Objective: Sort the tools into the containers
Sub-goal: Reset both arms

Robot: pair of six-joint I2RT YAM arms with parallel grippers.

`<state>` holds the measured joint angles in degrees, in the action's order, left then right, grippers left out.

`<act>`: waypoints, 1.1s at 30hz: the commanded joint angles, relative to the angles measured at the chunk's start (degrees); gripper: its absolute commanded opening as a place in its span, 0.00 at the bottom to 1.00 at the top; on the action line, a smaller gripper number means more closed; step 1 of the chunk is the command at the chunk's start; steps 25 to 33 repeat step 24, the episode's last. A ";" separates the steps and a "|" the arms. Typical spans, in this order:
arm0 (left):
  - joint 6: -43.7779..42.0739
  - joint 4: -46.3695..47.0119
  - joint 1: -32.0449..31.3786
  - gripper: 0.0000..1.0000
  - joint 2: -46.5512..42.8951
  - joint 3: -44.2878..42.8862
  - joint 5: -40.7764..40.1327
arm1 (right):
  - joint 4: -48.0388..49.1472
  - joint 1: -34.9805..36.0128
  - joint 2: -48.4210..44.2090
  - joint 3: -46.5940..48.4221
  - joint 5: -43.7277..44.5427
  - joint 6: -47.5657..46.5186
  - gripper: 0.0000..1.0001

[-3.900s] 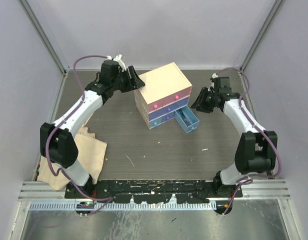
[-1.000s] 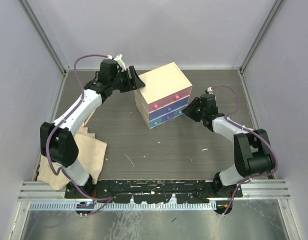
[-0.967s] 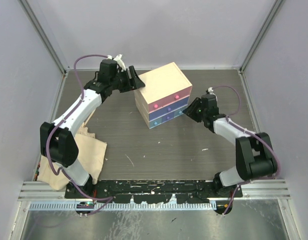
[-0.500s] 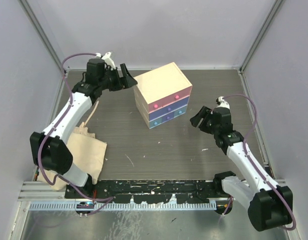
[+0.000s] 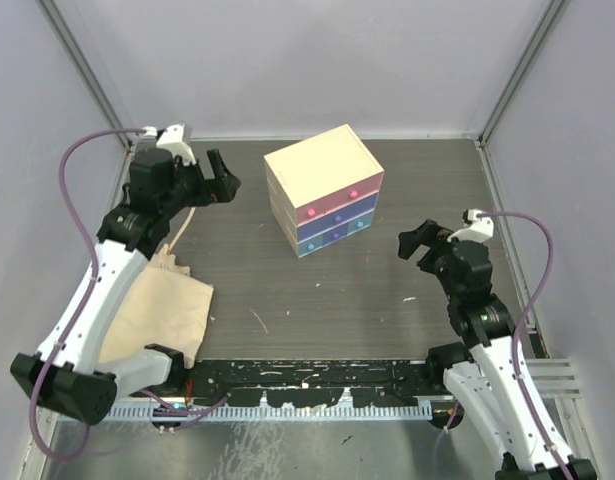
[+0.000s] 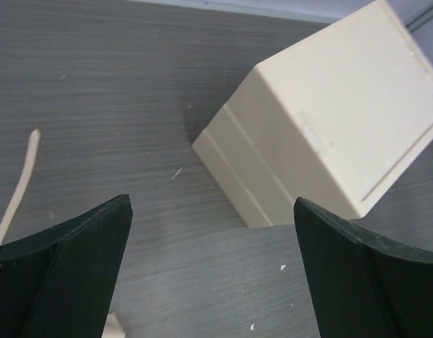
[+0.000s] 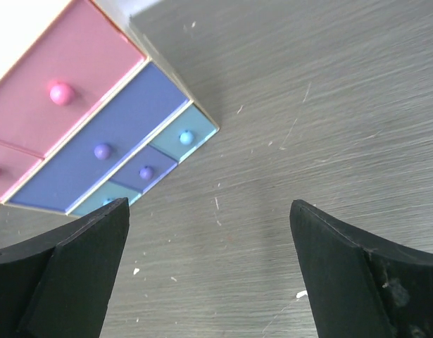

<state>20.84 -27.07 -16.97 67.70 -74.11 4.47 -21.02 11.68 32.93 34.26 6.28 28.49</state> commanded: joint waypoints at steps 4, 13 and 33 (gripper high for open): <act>0.44 -6.05 0.11 0.98 -12.80 10.67 -23.47 | -2.27 0.26 -11.18 -2.20 14.02 -0.46 1.00; 1.65 -8.01 0.15 0.98 -25.69 23.60 -28.10 | -2.31 0.23 -18.97 -4.35 14.14 -1.89 1.00; 2.10 -5.12 0.18 0.98 -30.90 29.53 -27.22 | -2.00 0.26 -16.70 -3.82 14.71 -1.68 1.00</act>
